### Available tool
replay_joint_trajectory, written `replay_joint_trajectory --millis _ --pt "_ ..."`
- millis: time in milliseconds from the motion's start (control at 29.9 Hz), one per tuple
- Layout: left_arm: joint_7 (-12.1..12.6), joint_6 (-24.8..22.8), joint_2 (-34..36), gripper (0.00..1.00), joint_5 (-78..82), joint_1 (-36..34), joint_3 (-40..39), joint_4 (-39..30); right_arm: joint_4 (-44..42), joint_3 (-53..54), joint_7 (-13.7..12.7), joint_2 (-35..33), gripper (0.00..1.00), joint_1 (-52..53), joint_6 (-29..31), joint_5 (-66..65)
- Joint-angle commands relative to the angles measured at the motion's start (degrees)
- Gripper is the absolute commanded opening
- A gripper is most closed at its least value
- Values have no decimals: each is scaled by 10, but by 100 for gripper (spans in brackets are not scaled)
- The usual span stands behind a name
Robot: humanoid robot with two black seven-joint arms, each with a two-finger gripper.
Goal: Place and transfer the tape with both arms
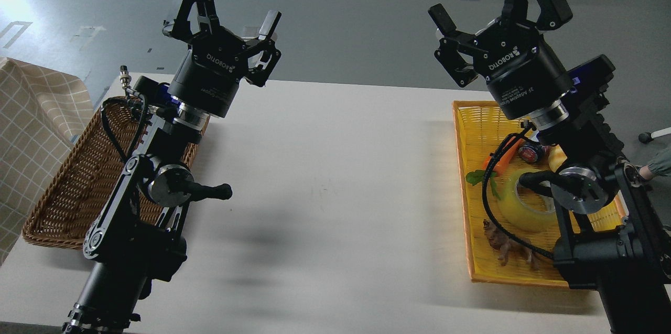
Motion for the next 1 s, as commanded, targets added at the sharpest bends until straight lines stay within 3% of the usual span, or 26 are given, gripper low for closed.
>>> replay_joint_trajectory --millis 0,535,702,969 --pt "-1 4 0 98 -3 1 2 7 20 1 2 0 100 -7 -1 1" --pt "0 -1 0 98 -9 0 3 36 35 -2 -10 0 100 -19 -48 0" --pt "30 -1 0 98 -8 8 12 28 36 0 -10 0 100 -26 -48 1" --pt "24 -1 0 98 -8 8 9 26 36 -2 -10 0 100 -35 -48 1"
